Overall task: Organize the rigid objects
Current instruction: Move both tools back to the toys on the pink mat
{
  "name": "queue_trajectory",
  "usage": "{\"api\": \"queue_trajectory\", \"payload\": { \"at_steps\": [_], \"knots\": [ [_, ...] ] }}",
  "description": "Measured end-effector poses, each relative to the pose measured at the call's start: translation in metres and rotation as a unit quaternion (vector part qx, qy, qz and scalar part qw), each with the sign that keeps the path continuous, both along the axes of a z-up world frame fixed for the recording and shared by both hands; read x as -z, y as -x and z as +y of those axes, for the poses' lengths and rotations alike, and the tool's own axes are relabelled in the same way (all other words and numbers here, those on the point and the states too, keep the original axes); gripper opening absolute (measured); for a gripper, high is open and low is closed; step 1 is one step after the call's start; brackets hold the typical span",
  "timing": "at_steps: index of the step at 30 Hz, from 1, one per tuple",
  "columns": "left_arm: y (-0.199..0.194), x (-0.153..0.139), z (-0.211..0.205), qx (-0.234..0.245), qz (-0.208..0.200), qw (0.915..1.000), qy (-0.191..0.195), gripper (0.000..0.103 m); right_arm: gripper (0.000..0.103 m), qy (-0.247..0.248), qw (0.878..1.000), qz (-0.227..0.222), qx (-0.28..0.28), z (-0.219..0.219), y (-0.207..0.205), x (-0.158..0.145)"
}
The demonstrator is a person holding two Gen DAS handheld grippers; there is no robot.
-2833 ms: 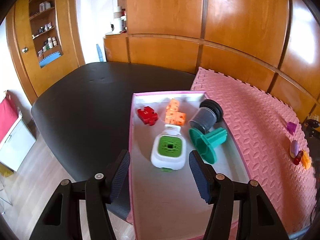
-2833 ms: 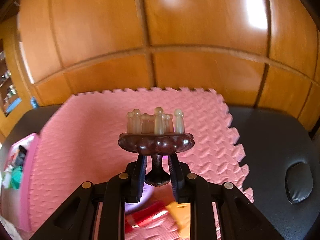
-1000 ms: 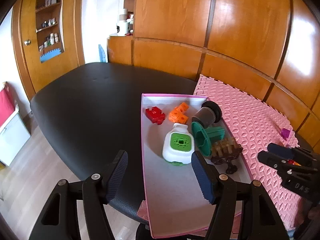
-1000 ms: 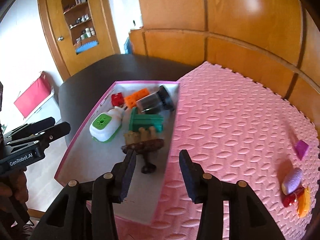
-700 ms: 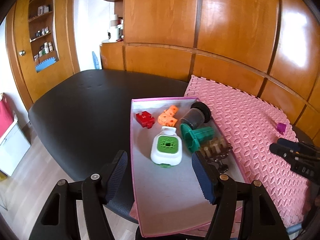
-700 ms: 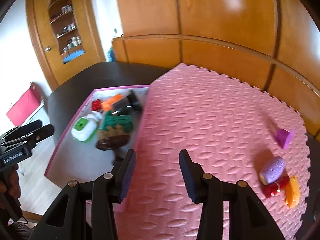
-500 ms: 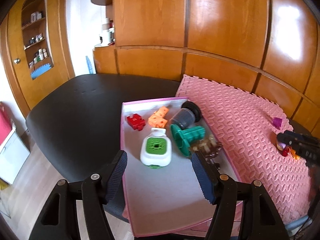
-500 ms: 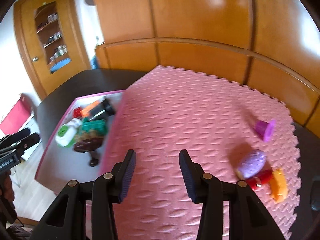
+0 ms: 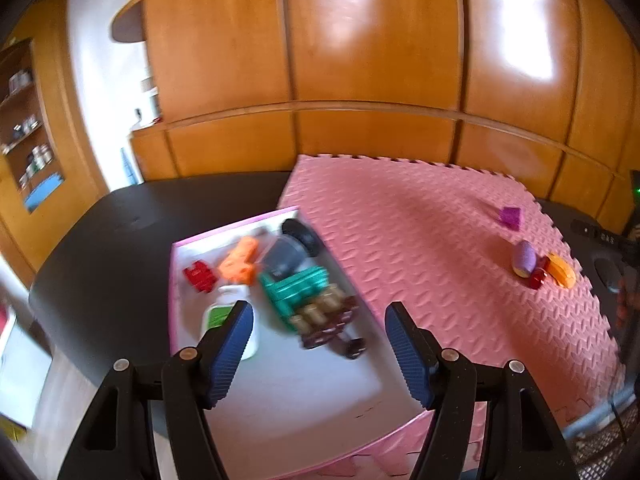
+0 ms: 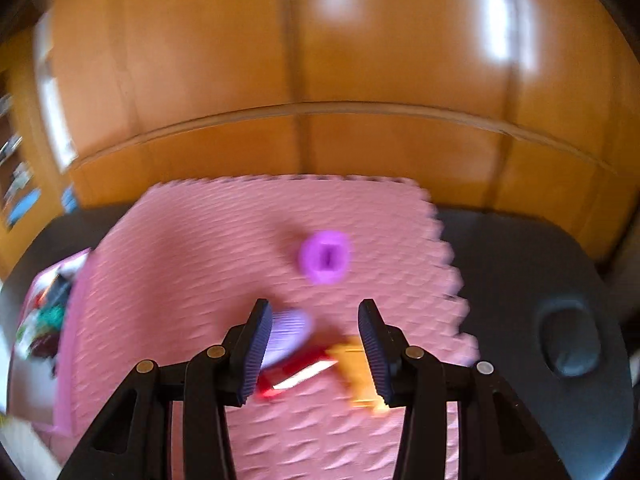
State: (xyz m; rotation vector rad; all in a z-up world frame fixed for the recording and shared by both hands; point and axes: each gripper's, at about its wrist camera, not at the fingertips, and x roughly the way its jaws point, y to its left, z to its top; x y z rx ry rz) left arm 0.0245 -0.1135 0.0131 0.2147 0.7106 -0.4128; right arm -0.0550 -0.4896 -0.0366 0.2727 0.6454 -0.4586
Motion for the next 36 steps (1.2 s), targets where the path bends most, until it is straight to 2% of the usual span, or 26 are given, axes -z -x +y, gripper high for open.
{"api": "queue_trajectory", "payload": {
  "at_steps": [2, 4, 5, 10, 19, 27, 36],
  "knots": [
    [-0.001, 0.001, -0.013, 0.016, 0.009, 0.9998, -0.002, 0.069, 0.045, -0.045, 0.997, -0.014, 0.062, -0.031, 0.016, 0.011],
    [-0.002, 0.002, -0.026, 0.031, 0.019, 0.9993, -0.002, 0.069, 0.045, -0.089, 0.991, -0.016, 0.101, -0.051, 0.024, 0.017],
    [-0.001, 0.004, -0.037, 0.047, 0.027, 0.9986, -0.002, 0.069, 0.045, -0.112, 0.986, -0.031, 0.118, -0.061, 0.030, 0.018],
    [0.004, 0.012, -0.085, 0.103, 0.047, 0.9936, -0.007, 0.069, 0.045, -0.161, 0.976, -0.045, 0.142, -0.076, 0.041, 0.023],
    [0.002, 0.035, -0.166, 0.168, 0.089, 0.9817, -0.011, 0.068, 0.045, -0.158, 0.980, -0.034, 0.116, -0.065, 0.032, 0.022],
    [-0.014, 0.053, -0.229, 0.202, 0.118, 0.9720, -0.014, 0.054, 0.045, -0.177, 0.978, -0.033, 0.110, -0.066, 0.029, 0.024],
    [-0.025, 0.069, -0.289, 0.237, 0.125, 0.9632, -0.024, 0.052, 0.045, -0.195, 0.975, -0.030, 0.106, -0.069, 0.026, 0.026]
  ]
}}
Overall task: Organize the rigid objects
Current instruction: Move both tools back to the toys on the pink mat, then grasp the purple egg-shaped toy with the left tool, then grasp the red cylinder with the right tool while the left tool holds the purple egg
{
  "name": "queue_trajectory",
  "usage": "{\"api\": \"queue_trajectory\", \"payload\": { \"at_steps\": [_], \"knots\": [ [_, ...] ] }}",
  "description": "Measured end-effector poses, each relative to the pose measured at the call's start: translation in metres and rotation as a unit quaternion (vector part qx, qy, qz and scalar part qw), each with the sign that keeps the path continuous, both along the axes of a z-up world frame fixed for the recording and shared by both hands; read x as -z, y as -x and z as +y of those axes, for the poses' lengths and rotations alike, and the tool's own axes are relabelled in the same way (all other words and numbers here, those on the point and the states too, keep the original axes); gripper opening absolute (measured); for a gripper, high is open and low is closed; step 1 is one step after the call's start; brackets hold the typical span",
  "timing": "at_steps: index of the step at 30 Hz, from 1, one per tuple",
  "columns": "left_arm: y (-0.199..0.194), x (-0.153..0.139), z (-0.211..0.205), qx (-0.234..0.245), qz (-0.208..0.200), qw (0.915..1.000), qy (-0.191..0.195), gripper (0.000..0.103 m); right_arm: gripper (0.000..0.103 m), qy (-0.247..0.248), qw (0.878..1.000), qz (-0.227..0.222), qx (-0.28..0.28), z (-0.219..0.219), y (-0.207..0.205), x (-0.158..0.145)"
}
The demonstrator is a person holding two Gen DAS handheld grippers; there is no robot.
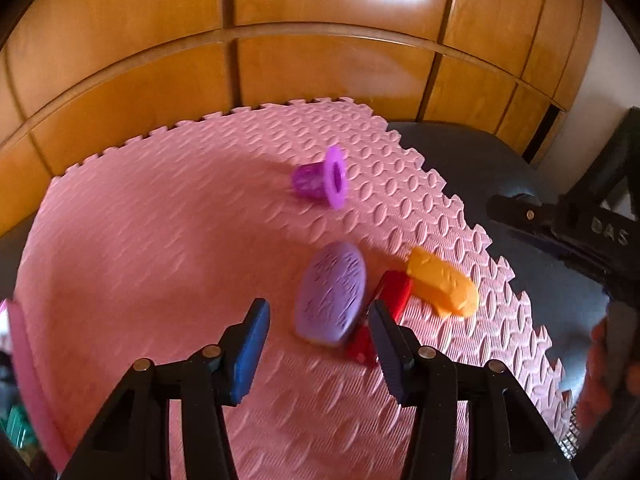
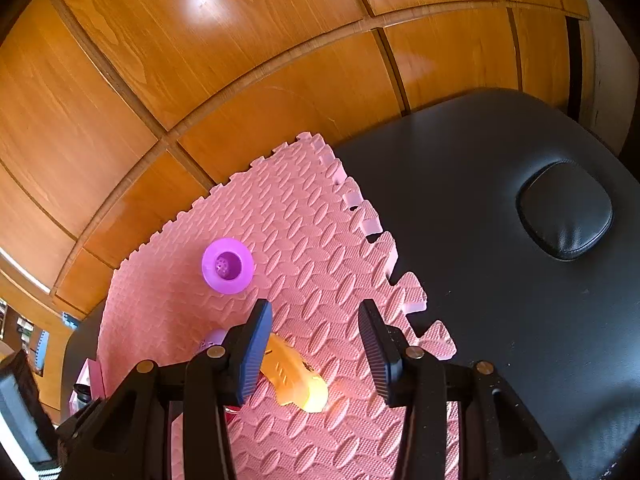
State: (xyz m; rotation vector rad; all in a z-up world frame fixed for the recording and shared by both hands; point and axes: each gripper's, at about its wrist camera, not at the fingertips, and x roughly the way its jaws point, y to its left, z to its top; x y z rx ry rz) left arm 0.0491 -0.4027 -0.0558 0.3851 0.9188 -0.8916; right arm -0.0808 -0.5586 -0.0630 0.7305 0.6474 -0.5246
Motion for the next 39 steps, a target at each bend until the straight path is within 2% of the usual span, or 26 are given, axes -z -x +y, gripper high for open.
{"api": "queue_trajectory", "payload": {
  "at_steps": [2, 9, 11, 13, 20, 25, 29, 34, 39],
  "knots": [
    [-0.004, 0.007, -0.012, 0.004, -0.002, 0.9999, -0.010, 0.052, 0.045, -0.004, 1.000, 0.001, -0.004, 0.001, -0.002, 0.001],
    [-0.021, 0.032, -0.034, 0.006, 0.028, 0.9992, -0.029, 0.051, 0.045, -0.008, 1.000, 0.005, -0.016, 0.003, -0.007, 0.003],
    [-0.021, 0.034, -0.038, 0.010, 0.018, 0.9994, -0.028, 0.050, 0.045, -0.010, 1.000, 0.006, -0.017, 0.003, -0.008, 0.005],
    [-0.020, 0.033, -0.038, 0.012, 0.011, 0.9994, -0.029, 0.044, 0.045, -0.008, 1.000, 0.009, -0.017, 0.003, -0.008, 0.005],
    [-0.015, 0.032, 0.008, -0.030, 0.012, 0.9994, -0.015, 0.044, 0.045, -0.009, 1.000, 0.018, -0.015, 0.001, -0.008, 0.009],
    [0.002, 0.034, 0.055, -0.063, 0.008, 0.9980, -0.006, 0.044, 0.045, -0.011, 0.999, 0.029, -0.018, 0.001, -0.010, 0.013],
    [0.015, 0.036, 0.077, -0.080, 0.001, 0.9967, -0.006, 0.044, 0.045, -0.024, 0.999, 0.039, -0.018, -0.001, -0.012, 0.020],
    [0.026, 0.038, 0.090, -0.071, -0.031, 0.9970, -0.008, 0.044, 0.045, -0.026, 0.999, 0.046, -0.016, -0.002, -0.010, 0.021],
    [0.031, 0.042, 0.096, -0.059, -0.059, 0.9965, 0.007, 0.044, 0.045, -0.031, 0.998, 0.052, -0.015, -0.001, -0.010, 0.024]
  ]
}}
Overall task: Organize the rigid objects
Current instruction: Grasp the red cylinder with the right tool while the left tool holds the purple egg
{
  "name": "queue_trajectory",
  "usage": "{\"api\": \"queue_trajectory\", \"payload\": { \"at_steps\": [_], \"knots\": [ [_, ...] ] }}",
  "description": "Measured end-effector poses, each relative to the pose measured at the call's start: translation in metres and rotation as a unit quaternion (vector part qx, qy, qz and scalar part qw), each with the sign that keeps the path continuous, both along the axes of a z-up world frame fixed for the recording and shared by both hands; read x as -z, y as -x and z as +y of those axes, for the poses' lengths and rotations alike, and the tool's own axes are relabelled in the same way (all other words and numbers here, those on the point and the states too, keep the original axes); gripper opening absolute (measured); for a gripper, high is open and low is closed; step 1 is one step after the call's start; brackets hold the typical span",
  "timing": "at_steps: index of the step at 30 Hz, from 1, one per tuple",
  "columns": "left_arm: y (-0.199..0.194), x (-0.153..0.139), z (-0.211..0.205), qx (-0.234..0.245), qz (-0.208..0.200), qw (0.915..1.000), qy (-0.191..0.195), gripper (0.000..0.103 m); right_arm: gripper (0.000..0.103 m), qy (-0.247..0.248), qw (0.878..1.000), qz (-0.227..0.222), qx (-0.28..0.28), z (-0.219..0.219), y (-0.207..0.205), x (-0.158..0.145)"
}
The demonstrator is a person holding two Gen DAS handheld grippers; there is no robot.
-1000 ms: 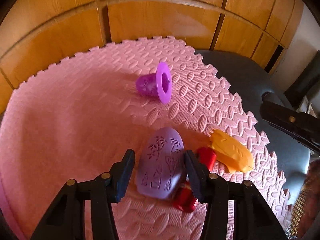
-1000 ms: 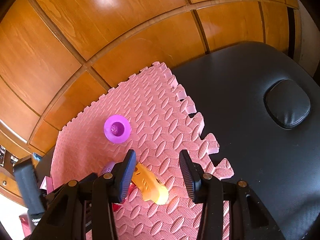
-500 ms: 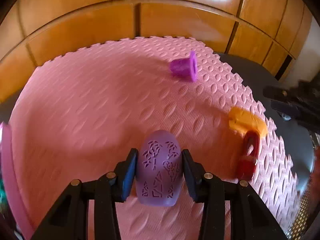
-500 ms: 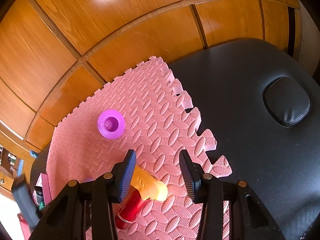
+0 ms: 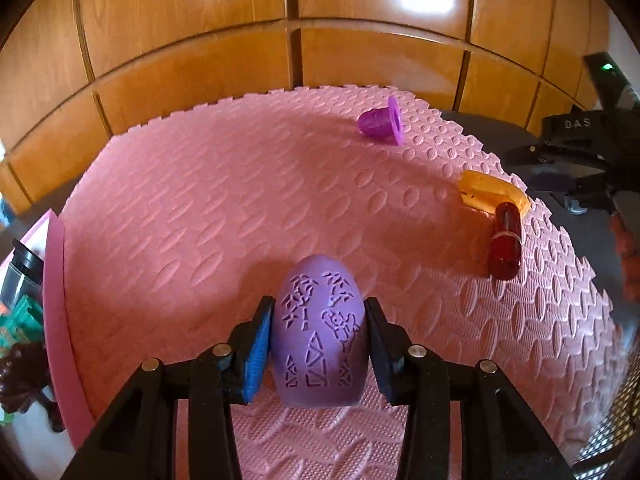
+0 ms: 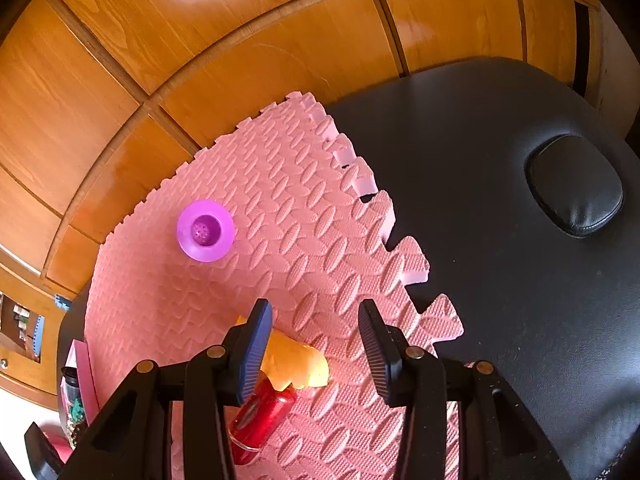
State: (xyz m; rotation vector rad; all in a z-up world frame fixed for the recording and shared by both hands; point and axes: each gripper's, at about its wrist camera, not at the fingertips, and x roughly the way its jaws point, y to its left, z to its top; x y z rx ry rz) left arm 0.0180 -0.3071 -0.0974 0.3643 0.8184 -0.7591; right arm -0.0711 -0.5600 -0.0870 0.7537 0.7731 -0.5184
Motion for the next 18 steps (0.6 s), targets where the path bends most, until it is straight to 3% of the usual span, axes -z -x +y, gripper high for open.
{"api": "queue_trajectory", "payload": {
  "at_steps": [8, 13, 18],
  "knots": [
    [0.002, 0.001, 0.002, -0.001, -0.008, 1.0000, 0.006, 0.044, 0.045, -0.007, 1.000, 0.011, -0.013, 0.012, 0.003, 0.002],
    [0.002, 0.001, 0.002, -0.001, -0.007, 0.9999, 0.011, 0.044, 0.045, -0.039, 0.999, 0.007, -0.019, 0.024, 0.010, 0.006],
    [0.003, 0.000, 0.003, -0.003, -0.004, 0.9999, 0.015, 0.044, 0.045, -0.052, 0.997, -0.014, -0.047, 0.053, 0.019, 0.002]
  ]
}}
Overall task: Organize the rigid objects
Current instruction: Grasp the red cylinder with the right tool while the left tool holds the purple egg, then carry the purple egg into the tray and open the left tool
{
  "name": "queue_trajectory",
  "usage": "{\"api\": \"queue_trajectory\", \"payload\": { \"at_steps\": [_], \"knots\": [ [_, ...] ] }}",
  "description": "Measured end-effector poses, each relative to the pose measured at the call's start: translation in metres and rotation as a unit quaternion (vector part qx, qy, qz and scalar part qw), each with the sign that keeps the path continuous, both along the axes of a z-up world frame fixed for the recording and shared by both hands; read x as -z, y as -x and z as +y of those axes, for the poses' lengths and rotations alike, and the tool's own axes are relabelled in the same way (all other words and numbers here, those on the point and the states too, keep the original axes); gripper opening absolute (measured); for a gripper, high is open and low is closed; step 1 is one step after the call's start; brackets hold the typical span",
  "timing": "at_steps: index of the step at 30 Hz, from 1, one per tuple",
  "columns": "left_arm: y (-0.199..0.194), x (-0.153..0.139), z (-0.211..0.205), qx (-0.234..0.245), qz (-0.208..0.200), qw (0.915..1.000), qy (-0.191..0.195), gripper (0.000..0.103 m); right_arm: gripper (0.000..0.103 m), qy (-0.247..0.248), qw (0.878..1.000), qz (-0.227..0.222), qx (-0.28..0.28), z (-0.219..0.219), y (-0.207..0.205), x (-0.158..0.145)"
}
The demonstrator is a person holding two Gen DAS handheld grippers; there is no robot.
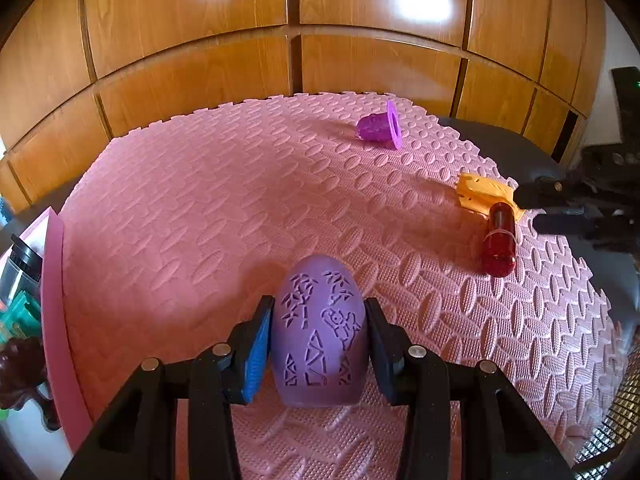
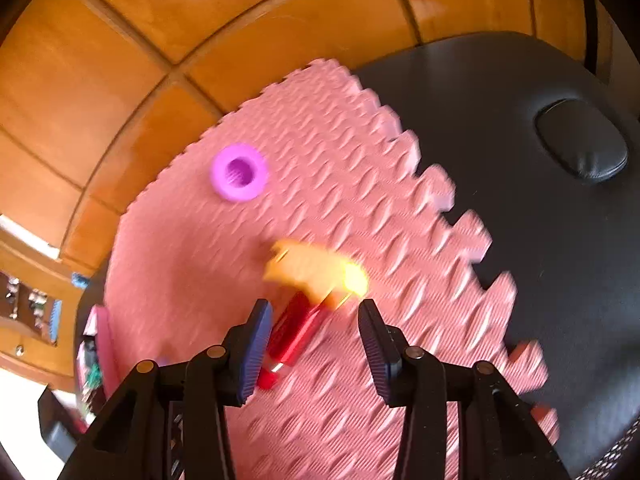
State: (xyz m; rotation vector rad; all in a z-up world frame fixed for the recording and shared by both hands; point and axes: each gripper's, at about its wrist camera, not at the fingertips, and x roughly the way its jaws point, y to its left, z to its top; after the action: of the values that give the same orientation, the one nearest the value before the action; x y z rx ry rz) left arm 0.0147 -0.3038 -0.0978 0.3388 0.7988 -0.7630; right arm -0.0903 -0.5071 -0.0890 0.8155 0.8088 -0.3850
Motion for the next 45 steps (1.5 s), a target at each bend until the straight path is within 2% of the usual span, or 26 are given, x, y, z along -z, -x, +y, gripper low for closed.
{"api": "queue_trajectory", "payload": {
  "at_steps": [2, 7, 9, 10, 12, 19, 22, 29, 33, 36, 45],
  "knots": [
    [0.000, 0.000, 0.000, 0.000, 0.001, 1.0000, 0.002, 0.044, 0.045, -0.005, 1.000, -0.002, -0.015, 0.010, -0.003, 0.002],
    [0.001, -0.001, 0.005, 0.001, 0.005, 0.9999, 0.010, 0.044, 0.045, 0.028, 0.999, 0.023, -0.025, 0.020, -0.029, 0.009],
    [0.001, -0.001, 0.006, 0.000, 0.005, 0.9999, 0.011, 0.044, 0.040, 0.048, 0.997, 0.035, -0.042, 0.024, -0.040, 0.013],
    [0.002, -0.001, 0.006, 0.000, 0.005, 0.9999, 0.011, 0.044, 0.033, 0.077, 0.994, 0.047, -0.054, 0.031, -0.046, 0.014],
    [0.002, -0.001, 0.006, 0.000, 0.006, 0.9999, 0.012, 0.044, 0.026, 0.132, 0.986, 0.063, -0.074, 0.045, -0.050, 0.013],
    [0.001, -0.002, 0.006, -0.001, 0.007, 0.9999, 0.010, 0.044, 0.027, 0.191, 0.970, 0.087, -0.123, 0.061, -0.060, 0.017],
    [0.001, -0.002, 0.005, -0.001, 0.006, 0.9999, 0.010, 0.044, 0.029, 0.201, 0.966, 0.092, -0.131, 0.063, -0.065, 0.019],
    [0.001, -0.003, 0.005, -0.001, 0.010, 0.9999, 0.009, 0.044, 0.028, 0.238, 0.955, 0.093, -0.152, 0.071, -0.066, 0.019],
    [0.004, -0.005, 0.007, -0.006, 0.010, 0.9999, 0.000, 0.044, 0.027, 0.247, 0.952, 0.092, -0.156, 0.072, -0.066, 0.019],
    [0.006, -0.009, 0.013, -0.007, 0.031, 0.9995, 0.005, 0.044, 0.026, 0.256, 0.949, 0.093, -0.157, 0.073, -0.067, 0.019],
    [0.021, -0.050, 0.036, -0.006, 0.026, 0.9986, 0.046, 0.044, 0.026, 0.260, 0.949, 0.090, -0.156, 0.074, -0.065, 0.019]
  ]
}}
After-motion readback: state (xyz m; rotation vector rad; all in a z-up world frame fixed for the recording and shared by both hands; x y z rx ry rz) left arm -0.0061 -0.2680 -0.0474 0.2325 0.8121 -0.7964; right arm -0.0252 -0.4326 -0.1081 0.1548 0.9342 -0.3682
